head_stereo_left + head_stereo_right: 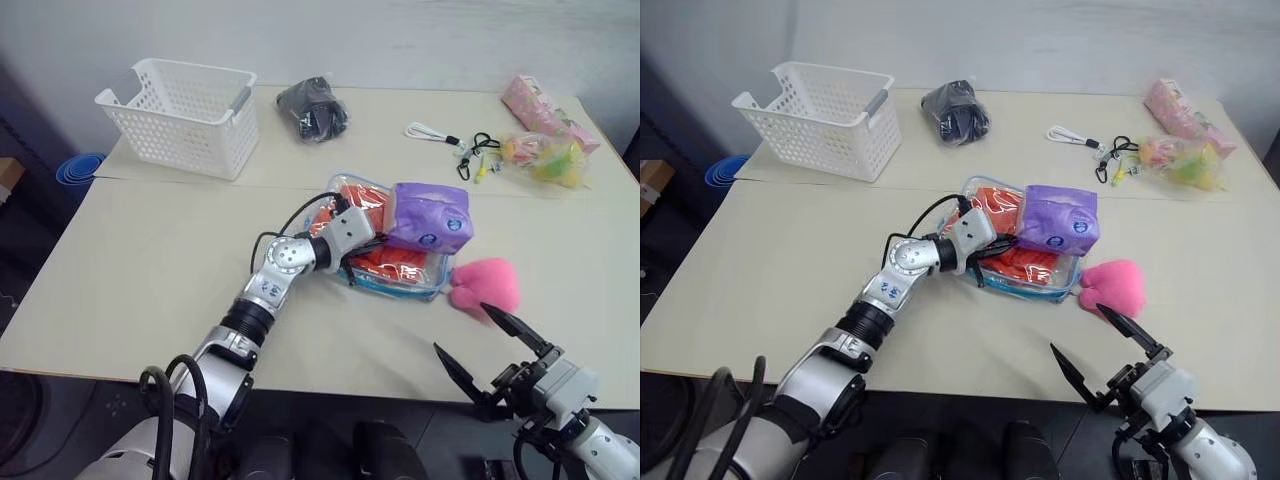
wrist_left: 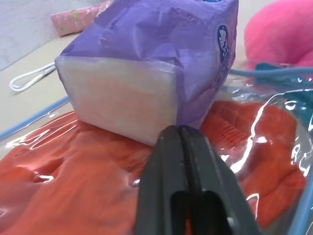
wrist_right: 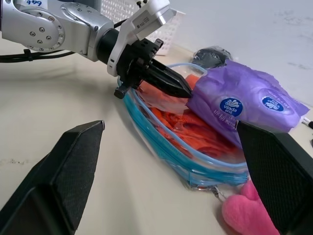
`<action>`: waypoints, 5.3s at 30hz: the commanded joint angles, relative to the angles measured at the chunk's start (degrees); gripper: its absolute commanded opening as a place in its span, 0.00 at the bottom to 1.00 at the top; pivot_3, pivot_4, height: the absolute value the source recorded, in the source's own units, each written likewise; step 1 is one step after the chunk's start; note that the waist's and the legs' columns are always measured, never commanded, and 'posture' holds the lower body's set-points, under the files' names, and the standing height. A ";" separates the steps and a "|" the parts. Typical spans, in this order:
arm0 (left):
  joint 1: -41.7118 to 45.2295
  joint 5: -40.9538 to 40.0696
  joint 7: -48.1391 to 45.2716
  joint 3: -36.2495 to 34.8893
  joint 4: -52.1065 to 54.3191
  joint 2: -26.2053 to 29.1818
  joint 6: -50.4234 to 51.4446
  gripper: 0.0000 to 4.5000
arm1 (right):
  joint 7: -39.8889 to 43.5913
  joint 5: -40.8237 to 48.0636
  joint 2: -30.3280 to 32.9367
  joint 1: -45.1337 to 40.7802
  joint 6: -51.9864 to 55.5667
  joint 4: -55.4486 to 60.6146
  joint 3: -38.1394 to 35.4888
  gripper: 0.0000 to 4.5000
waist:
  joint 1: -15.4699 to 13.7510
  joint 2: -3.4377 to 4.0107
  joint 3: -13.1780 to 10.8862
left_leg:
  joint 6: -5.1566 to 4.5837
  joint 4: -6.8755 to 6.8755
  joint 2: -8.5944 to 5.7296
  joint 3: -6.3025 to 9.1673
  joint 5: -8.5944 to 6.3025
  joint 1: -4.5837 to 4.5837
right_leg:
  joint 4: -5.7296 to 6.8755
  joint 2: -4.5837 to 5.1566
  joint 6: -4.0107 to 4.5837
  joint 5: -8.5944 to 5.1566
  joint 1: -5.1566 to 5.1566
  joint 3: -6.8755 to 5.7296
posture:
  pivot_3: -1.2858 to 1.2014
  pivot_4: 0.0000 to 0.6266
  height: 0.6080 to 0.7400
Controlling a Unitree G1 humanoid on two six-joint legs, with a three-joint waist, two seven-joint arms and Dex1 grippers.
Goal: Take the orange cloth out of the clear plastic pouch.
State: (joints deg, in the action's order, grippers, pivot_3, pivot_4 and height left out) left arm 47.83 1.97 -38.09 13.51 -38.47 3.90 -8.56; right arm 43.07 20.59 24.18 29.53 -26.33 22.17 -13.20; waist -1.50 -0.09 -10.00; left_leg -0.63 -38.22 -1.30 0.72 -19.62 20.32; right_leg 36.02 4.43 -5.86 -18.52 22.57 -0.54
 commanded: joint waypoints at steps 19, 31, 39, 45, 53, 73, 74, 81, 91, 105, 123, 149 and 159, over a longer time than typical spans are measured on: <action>8.36 0.91 -6.09 -0.40 -5.76 0.72 -20.73 0.87 | -1.44 2.33 1.38 4.18 3.04 5.76 -1.77 1.00 | -0.19 -0.02 -0.01 | 0.00 -0.06 -0.07 0.10 0.06 0.01 | -0.02 -0.01 -0.02 0.01 -0.11 -0.10 | 0.52 0.24 1.00; 21.00 17.57 8.86 8.51 -28.40 -4.74 -22.50 0.54 | -0.81 3.04 0.51 8.87 0.81 5.84 -5.80 1.00 | -0.09 -0.19 -0.11 | -0.14 0.02 -0.07 -0.09 0.02 0.01 | -0.03 -0.07 -0.06 0.02 -0.01 -0.31 | 0.52 0.24 1.00; 21.07 20.04 13.43 8.94 -30.86 -5.06 -22.86 0.05 | -1.15 5.61 -1.90 8.13 -1.84 5.66 -5.87 1.00 | -0.10 -0.20 -0.11 | -0.13 0.01 -0.06 -0.09 0.03 -0.01 | -0.02 -0.02 -0.07 0.03 -0.02 -0.32 | 0.52 0.24 1.00; 18.35 10.48 5.82 0.84 -28.63 -3.87 -22.32 0.02 | -0.87 7.26 -1.74 3.17 -0.62 5.37 -4.56 1.00 | 0.20 -0.18 -0.10 | -0.09 0.00 -0.04 -0.12 0.05 -0.05 | 0.03 -0.03 -0.07 0.03 -0.01 -0.33 | 0.52 0.24 1.00; 0.62 -4.05 -2.10 -11.60 1.48 10.11 -15.85 0.02 | 2.84 9.27 0.88 -5.17 2.62 4.52 0.22 1.00 | 1.33 -0.15 -0.09 | 0.08 -0.04 0.09 -0.18 0.13 -0.07 | 0.47 -0.02 -0.06 0.03 0.20 -0.02 | 0.52 0.24 1.00; -43.08 -7.96 16.52 -37.87 47.37 28.85 25.19 0.37 | 23.65 10.44 12.84 -23.73 10.83 -9.21 8.28 1.00 | 0.18 -0.27 -0.03 | -0.01 -0.07 0.04 0.32 0.00 -0.04 | -0.01 0.17 -0.04 0.03 -0.15 -0.11 | 0.52 0.24 1.00; -43.00 -8.62 15.43 -37.96 47.87 29.53 24.66 0.45 | 23.23 11.00 12.81 -23.40 11.16 -9.02 7.35 1.00 | 0.20 -0.27 -0.03 | 0.03 -0.04 0.06 0.32 0.02 -0.04 | 0.00 0.15 -0.04 0.03 -0.12 -0.12 | 0.52 0.24 1.00; -37.53 -20.88 -6.73 -36.53 47.87 37.06 10.48 0.71 | 21.77 12.71 12.71 -15.21 11.54 -5.77 0.60 1.00 | 0.08 -0.28 -0.02 | 0.07 -0.02 0.07 0.33 0.00 0.00 | -0.06 0.18 -0.02 0.03 -0.14 -0.17 | 0.52 0.24 1.00; -2.43 0.16 -19.95 -5.13 3.59 27.01 -21.55 0.99 | 19.14 10.69 9.26 -1.21 7.03 -4.85 -6.71 1.00 | 0.00 -0.14 0.07 | -0.04 -0.03 -0.06 0.15 -0.01 -0.02 | -0.01 0.07 -0.03 0.04 -0.13 -0.11 | 0.52 0.24 1.00; 14.63 8.73 -19.10 1.95 -27.75 17.47 -37.70 0.59 | 11.23 8.80 3.87 10.35 5.92 6.27 -10.58 1.00 | 0.13 -0.39 -0.07 | -0.27 -0.11 0.03 -0.49 -0.13 -0.06 | 0.30 0.00 -0.14 0.08 0.12 -0.18 | 0.52 0.24 1.00; 14.95 15.54 -8.37 3.02 -29.97 17.99 -37.63 0.99 | 9.81 8.18 4.41 9.61 7.16 7.08 -8.40 1.00 | 0.03 -0.40 -0.08 | -0.30 -0.15 0.01 -0.49 -0.15 -0.05 | 0.42 0.02 -0.16 0.09 0.12 -0.14 | 0.52 0.24 1.00; -27.89 -0.85 -9.91 2.92 47.62 12.36 31.79 0.00 | 16.02 13.81 8.92 11.65 9.44 4.49 -15.84 1.00 | -0.31 -0.05 0.14 | -0.31 -0.23 0.06 -0.19 -0.20 -0.12 | 0.04 0.10 -0.15 0.09 -0.15 0.44 | 0.52 0.24 1.00; -29.55 2.10 1.73 7.61 55.45 8.60 46.68 0.00 | 17.80 15.75 9.24 13.37 13.75 5.89 -17.48 1.00 | 0.01 0.05 0.20 | -0.31 -0.13 0.04 -0.18 -0.17 -0.17 | 0.03 0.04 -0.15 0.09 -0.16 0.56 | 0.52 0.24 1.00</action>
State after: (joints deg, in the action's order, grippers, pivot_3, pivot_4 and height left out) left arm 19.17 3.57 -37.16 20.28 15.35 12.08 37.77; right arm 60.54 35.29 33.30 42.17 -12.73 26.53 -29.73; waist -1.48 -0.04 -9.80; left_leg -0.93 -38.33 -1.26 0.54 -19.79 20.14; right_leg 36.04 4.47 -6.01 -18.43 22.42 0.02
